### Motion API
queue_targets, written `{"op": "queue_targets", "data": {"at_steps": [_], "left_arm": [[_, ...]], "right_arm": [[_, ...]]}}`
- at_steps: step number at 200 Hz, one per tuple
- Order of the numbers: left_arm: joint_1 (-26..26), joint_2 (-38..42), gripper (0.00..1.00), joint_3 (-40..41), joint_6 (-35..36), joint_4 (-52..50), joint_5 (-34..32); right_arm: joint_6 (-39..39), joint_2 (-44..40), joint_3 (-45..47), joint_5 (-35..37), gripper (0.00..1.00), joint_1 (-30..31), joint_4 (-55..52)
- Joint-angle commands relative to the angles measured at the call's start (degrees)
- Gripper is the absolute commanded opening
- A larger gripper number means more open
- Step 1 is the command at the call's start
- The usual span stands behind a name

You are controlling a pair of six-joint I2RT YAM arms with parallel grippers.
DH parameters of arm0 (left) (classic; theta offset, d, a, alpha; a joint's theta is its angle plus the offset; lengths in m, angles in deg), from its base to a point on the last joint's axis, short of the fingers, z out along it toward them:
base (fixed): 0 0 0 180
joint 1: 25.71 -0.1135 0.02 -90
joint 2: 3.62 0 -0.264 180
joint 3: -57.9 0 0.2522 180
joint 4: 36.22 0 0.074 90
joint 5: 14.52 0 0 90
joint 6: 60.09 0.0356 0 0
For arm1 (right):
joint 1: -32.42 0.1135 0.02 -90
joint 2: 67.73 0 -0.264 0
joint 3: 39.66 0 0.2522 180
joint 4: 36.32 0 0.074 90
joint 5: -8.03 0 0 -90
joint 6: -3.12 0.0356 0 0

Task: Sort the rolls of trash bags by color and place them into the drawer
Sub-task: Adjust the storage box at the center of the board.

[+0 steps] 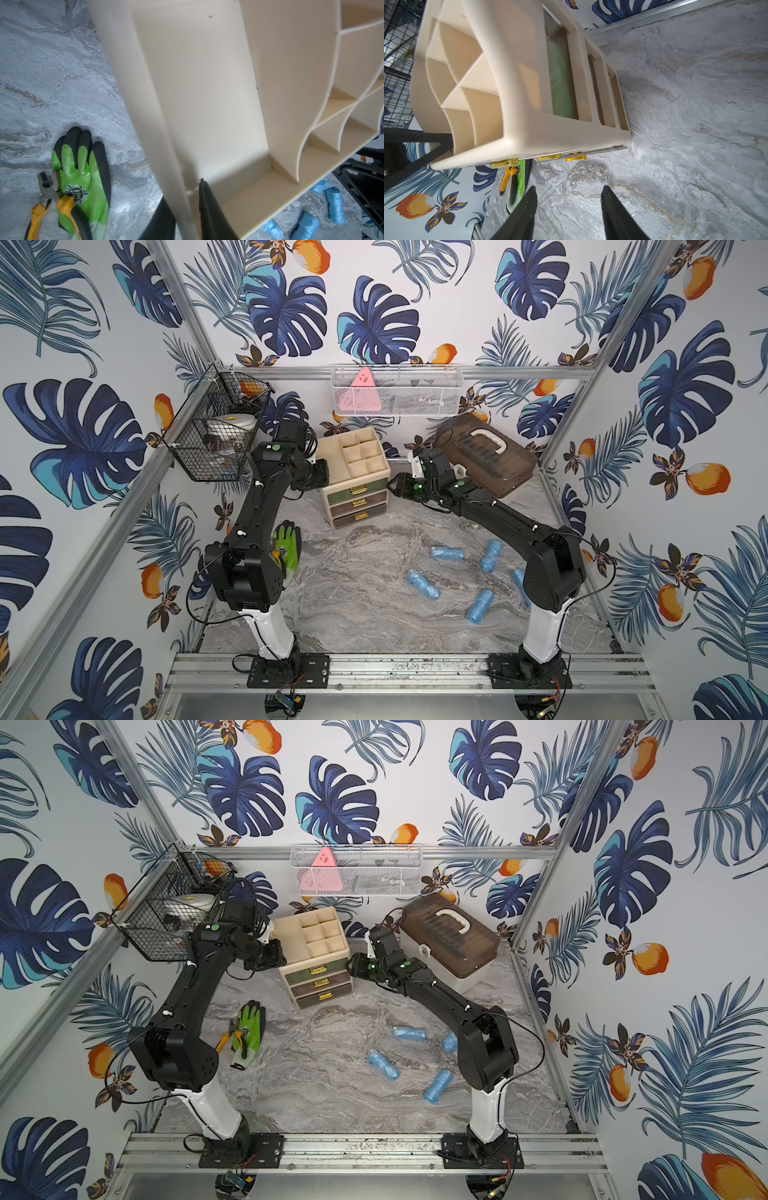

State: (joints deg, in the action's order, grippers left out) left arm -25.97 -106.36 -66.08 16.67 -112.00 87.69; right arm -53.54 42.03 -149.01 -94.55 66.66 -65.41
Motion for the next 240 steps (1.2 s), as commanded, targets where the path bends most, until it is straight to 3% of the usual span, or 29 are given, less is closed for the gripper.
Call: {"op": "queue_targets", "data": {"at_steps": [1,57,134,151,189,220,240], "left_arm": [[0.02,0.58,0.24,-0.95,1.28,-2.55,2.87],[-0.01,1.23,0.22,-0.82,1.34,-5.12,6.62],[0.05,7.68,0.26,5.30,-1.60,-5.32,12.58],[-0.01,10.06,0.35,8.13,-2.29,-4.67,12.57],[0.03,15.63,0.66,14.07,-3.23,-2.91,11.82],[-0.01,19.68,0.80,15.33,-3.99,-2.49,9.64],[-0.01,21.80,0.83,13.98,-3.58,-3.32,6.12]], "right_arm": [[-2.29,1.35,-3.03,-0.39,0.52,-0.05,-2.82],[-1.87,-1.38,-2.03,-1.27,0.51,-0.07,-2.25],[-1.37,-7.81,2.73,-2.32,0.51,0.08,-1.99],[-1.30,-8.15,3.26,-3.12,0.51,0.09,-2.11],[-1.01,-8.17,4.45,-3.77,0.51,0.09,-1.77],[-1.72,-6.57,3.22,-4.10,0.50,0.05,-2.44],[-1.97,-4.41,0.82,-4.51,0.49,0.10,-3.28]]}}
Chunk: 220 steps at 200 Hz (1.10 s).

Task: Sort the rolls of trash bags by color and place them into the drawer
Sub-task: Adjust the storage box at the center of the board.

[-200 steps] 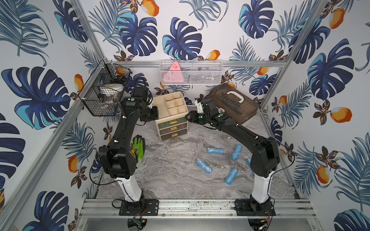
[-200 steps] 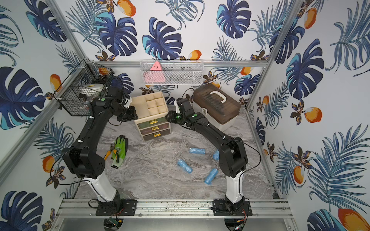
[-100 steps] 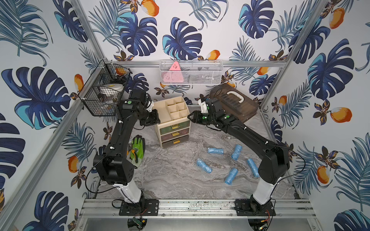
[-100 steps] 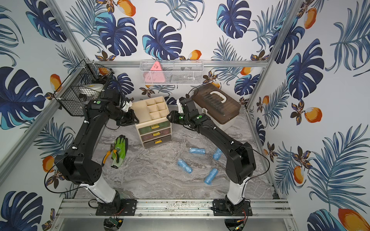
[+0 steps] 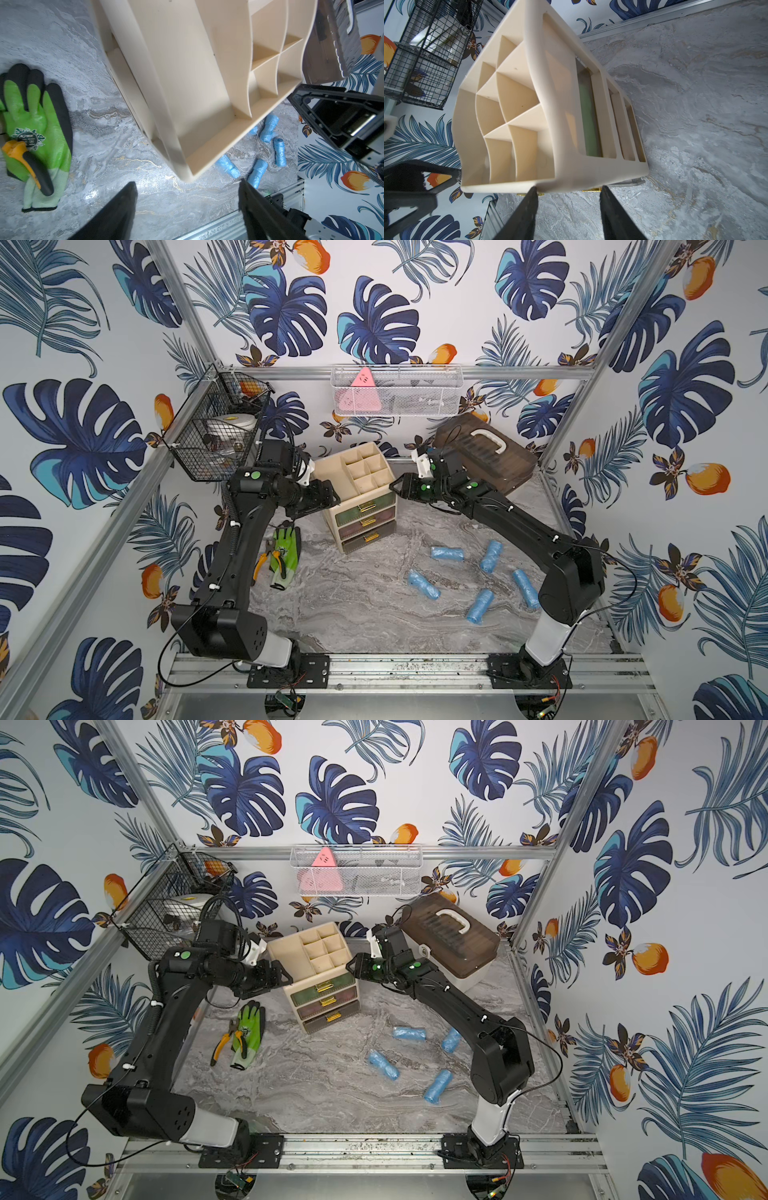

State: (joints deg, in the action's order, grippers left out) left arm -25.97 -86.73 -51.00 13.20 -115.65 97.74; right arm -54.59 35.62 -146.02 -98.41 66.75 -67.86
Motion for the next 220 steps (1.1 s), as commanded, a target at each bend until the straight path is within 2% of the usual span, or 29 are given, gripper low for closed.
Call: {"op": "queue_targets", "data": {"at_steps": [1,51,102,125,145,185,220], "left_arm": [[-0.01,2.30,0.83,-1.15,-0.05,0.26,-4.13],[0.00,6.09,0.84,-3.14,1.41,1.11,-11.05],[0.03,3.98,0.85,-5.95,3.63,2.00,-15.48],[-0.01,2.08,0.83,-8.92,4.32,2.54,-16.46],[0.11,-0.20,0.80,-12.08,3.86,3.10,-14.75],[1.72,-5.13,0.81,-16.24,2.99,4.65,-13.80],[6.05,-10.57,0.87,-19.79,4.55,3.14,-19.66]], "right_arm": [[-0.92,2.15,-2.25,-0.67,0.50,0.03,-0.89],[-0.29,8.66,-9.67,-1.95,0.49,-0.01,-2.00],[2.92,15.83,-17.41,-5.88,0.50,0.00,-2.35],[4.71,13.20,-12.56,-5.67,0.53,-0.24,1.24],[6.39,7.04,-6.15,-6.01,0.55,-1.01,4.21],[9.63,-1.36,8.24,-8.04,0.56,-2.77,9.37],[14.33,-2.78,17.28,-12.16,0.52,-2.43,15.56]]}}
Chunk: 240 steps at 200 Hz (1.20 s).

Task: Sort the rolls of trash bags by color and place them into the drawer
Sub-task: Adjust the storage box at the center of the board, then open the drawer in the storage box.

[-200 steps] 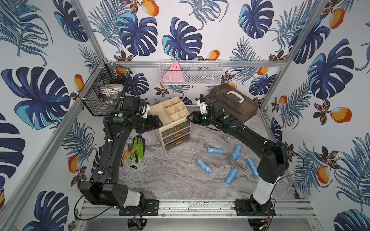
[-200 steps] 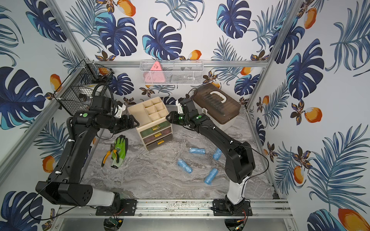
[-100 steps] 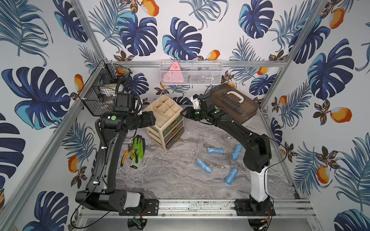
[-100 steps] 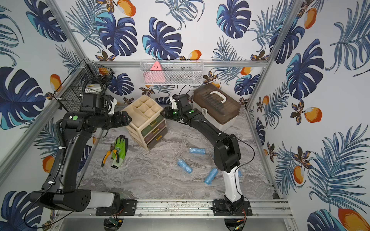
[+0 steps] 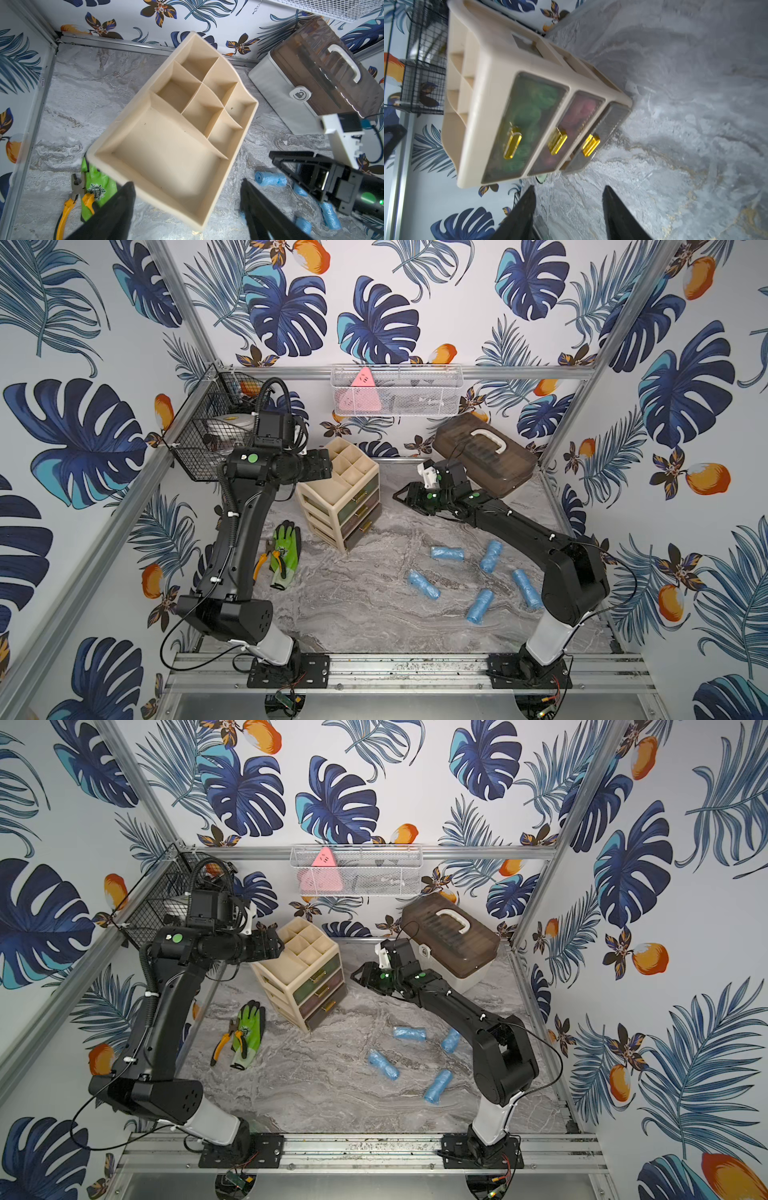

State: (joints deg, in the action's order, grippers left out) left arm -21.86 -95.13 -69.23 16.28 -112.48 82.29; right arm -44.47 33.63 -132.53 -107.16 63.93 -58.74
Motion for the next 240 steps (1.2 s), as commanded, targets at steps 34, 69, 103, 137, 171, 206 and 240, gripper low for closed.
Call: {"op": "queue_targets", "data": {"at_steps": [34,69,103,137,171,206,240], "left_arm": [[3.60,-4.94,0.88,-1.86,2.65,0.36,-8.40],[4.14,-5.89,0.87,0.09,3.91,1.82,-10.54],[4.14,-6.38,0.88,2.07,4.22,3.08,-11.80],[4.13,-6.67,0.88,3.38,4.31,4.09,-11.99],[4.14,-6.85,0.88,4.24,4.45,4.88,-11.83],[4.14,-7.11,0.88,4.88,4.40,5.44,-11.30],[4.14,-6.24,0.88,6.79,4.22,6.32,-10.91]], "right_arm": [[8.73,2.97,7.54,-5.09,0.47,1.89,12.43],[15.26,10.17,8.55,-7.35,0.44,4.97,21.49],[19.53,16.36,6.91,-7.81,0.43,6.89,27.02],[20.76,18.94,5.38,-6.71,0.41,7.34,28.16],[21.29,20.69,4.44,-5.80,0.37,7.39,28.98],[21.74,22.05,2.87,-4.94,0.36,7.34,28.84],[22.00,22.80,1.91,-4.02,0.34,7.34,29.68]]}}
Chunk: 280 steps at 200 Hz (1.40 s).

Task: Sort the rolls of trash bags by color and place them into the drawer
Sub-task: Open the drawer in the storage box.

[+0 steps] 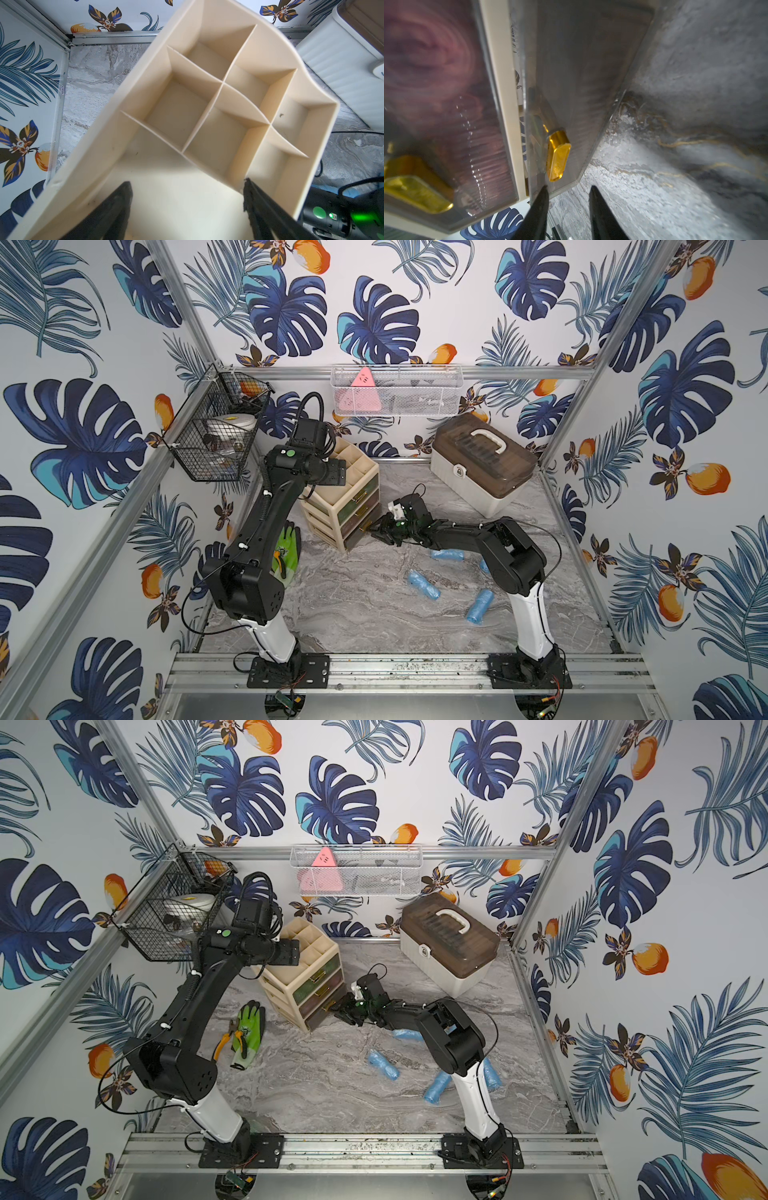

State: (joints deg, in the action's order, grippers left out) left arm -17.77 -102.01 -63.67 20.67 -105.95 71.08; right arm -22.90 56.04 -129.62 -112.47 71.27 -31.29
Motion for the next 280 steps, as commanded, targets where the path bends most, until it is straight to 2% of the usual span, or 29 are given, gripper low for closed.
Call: {"op": "queue_targets", "data": {"at_steps": [1,96,204,280], "left_arm": [[0.05,0.65,0.88,1.26,-0.17,-0.21,0.29],[-0.03,1.27,0.88,2.86,-0.09,0.33,0.37],[-0.12,2.08,0.87,6.28,-0.26,1.21,-1.29],[-1.61,0.70,0.87,6.77,-0.95,1.39,-2.53]], "right_arm": [[0.39,0.37,-1.07,1.31,0.34,0.00,2.18],[1.49,3.52,-4.00,1.94,0.31,-0.04,3.61],[3.73,6.98,-5.97,2.51,0.15,-0.15,7.05],[1.86,3.77,-4.12,0.00,0.06,-1.73,2.70]]}}
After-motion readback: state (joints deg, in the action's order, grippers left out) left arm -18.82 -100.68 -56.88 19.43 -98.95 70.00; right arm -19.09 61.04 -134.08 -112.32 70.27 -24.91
